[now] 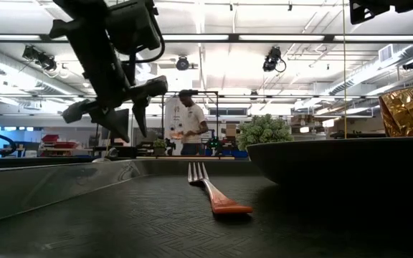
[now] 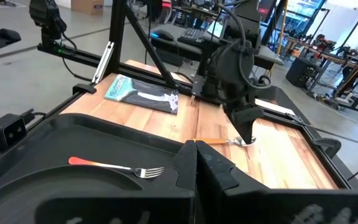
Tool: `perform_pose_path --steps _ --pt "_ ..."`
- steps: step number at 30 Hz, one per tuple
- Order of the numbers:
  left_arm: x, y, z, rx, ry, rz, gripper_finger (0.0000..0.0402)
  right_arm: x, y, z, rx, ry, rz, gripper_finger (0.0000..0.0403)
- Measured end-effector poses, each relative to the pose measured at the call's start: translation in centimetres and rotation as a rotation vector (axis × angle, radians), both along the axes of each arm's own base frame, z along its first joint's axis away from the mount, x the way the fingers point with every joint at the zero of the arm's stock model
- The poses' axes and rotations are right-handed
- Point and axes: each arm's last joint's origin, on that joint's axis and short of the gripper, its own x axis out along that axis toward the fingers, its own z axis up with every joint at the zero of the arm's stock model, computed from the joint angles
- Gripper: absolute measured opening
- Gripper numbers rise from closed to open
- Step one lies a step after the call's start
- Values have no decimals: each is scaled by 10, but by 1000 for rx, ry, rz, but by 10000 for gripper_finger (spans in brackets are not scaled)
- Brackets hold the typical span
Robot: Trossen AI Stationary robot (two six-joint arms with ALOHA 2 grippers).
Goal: Pick and place plate/cup/fork/spoon on tray
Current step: Put the yellow spoon to the left orange fork on the black tray
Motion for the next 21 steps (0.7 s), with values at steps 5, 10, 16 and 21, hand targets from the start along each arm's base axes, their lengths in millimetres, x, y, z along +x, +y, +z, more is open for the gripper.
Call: perform_pose_path --steps 5,10,16,21 --pt "-4 -5 -5 -28 27 35 169 0 0 0 0 1 0 6" --pt "0 -18 -8 -32 111 25 157 0 0 0 -2 3 0 6" --pt "14 -30 -5 -2 286 44 136 0 0 0 0 2 1 6" --pt "19 -27 -22 -87 359 82 143 0 0 0 17 5 8 6"
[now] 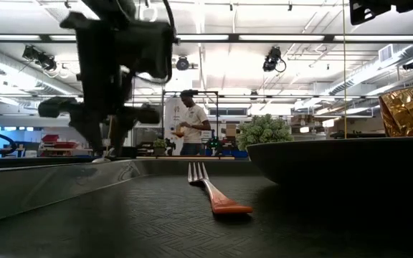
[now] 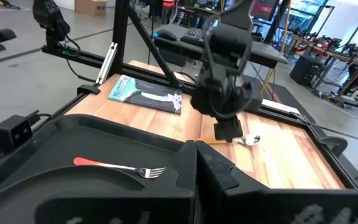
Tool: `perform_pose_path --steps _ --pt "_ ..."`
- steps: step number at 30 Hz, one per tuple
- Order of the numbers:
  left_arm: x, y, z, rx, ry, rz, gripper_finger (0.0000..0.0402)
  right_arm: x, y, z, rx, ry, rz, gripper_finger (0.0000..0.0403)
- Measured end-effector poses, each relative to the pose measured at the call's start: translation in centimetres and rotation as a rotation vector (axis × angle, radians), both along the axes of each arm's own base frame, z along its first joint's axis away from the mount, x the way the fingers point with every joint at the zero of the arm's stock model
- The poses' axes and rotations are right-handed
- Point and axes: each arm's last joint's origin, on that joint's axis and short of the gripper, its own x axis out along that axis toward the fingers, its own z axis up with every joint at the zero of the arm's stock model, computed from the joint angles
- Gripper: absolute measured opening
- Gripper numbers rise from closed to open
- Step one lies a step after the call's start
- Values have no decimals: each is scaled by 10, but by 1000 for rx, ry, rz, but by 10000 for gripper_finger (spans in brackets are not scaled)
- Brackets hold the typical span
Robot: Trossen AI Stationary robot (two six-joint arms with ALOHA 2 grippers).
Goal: Pick and place plate/cup/fork/spoon on tray
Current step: Put the yellow spoon to the left orange fork on the black tray
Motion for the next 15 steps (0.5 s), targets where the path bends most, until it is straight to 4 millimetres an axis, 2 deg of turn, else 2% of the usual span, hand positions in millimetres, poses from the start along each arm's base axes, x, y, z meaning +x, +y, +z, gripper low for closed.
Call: perform_pose_path --steps 8,15 --pt "4 8 -18 -19 45 57 186 0 0 0 2 1 9 6" --pt "3 7 -21 -63 71 61 200 0 0 0 2 0 9 6"
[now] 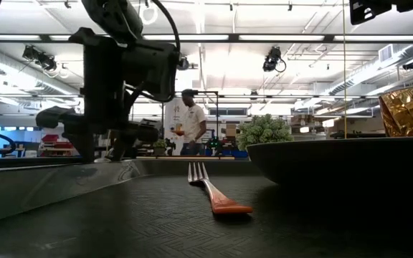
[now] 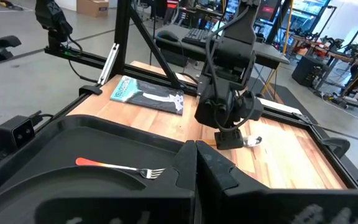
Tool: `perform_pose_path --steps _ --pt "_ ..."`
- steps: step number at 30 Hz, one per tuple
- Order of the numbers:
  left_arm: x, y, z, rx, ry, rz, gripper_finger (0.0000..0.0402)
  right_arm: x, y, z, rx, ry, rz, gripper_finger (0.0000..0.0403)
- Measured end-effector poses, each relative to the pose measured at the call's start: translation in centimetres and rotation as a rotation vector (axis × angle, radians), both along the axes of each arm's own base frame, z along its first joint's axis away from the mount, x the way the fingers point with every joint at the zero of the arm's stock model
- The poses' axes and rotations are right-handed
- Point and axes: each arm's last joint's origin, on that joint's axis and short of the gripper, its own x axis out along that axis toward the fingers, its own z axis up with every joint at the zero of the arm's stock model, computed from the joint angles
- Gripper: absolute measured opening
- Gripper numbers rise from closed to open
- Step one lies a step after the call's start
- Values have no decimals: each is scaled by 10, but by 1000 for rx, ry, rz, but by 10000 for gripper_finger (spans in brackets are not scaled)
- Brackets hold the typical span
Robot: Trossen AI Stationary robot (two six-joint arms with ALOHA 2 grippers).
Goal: Pick and place plate/cup/fork/spoon on tray
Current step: Put the yellow spoon to the left orange fork on the black tray
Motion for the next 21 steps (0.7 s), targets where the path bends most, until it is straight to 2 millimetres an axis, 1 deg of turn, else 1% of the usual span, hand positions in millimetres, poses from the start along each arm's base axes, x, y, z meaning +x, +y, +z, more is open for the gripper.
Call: perform_pose_path --steps 5,16,21 --pt "1 2 1 -48 22 -37 180 0 0 0 0 0 1 6" --pt "1 2 1 -99 83 -172 104 0 0 0 1 0 3 6" --pt "1 -1 0 -110 137 -309 78 0 0 0 1 0 3 6"
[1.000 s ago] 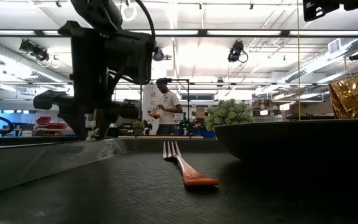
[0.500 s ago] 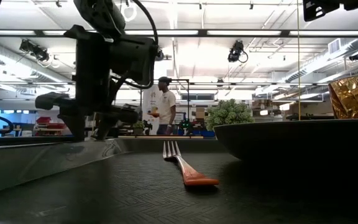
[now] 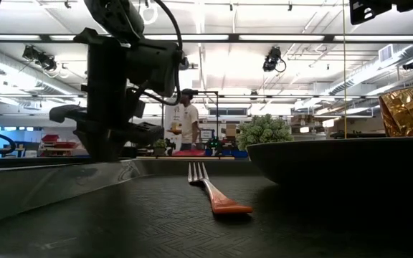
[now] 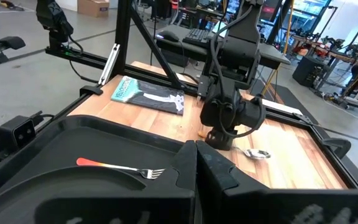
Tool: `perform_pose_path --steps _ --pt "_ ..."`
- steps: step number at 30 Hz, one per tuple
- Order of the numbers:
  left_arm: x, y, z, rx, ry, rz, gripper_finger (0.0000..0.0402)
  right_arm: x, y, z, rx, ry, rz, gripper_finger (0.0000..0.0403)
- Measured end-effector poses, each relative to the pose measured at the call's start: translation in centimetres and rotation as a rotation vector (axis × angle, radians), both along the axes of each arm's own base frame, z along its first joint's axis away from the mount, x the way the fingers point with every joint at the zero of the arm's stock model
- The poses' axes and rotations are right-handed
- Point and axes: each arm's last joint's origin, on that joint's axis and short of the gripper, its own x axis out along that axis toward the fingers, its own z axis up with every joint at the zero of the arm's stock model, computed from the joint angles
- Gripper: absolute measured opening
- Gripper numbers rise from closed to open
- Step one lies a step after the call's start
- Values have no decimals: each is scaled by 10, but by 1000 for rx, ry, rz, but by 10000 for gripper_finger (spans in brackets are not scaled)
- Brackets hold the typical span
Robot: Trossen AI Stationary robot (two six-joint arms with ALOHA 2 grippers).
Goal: Pick and place plate/cup/fork/spoon on tray
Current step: Put the yellow spoon to the left orange fork on the black tray
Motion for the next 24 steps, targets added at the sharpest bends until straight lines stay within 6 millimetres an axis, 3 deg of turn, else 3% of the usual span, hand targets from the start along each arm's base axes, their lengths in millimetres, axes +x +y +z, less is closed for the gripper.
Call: perform_pose_path --steps 10,24 --pt "0 0 0 -8 21 -65 73 0 0 0 0 0 0 6" --pt "11 -3 22 3 -37 -98 73 0 0 0 1 -1 0 6"
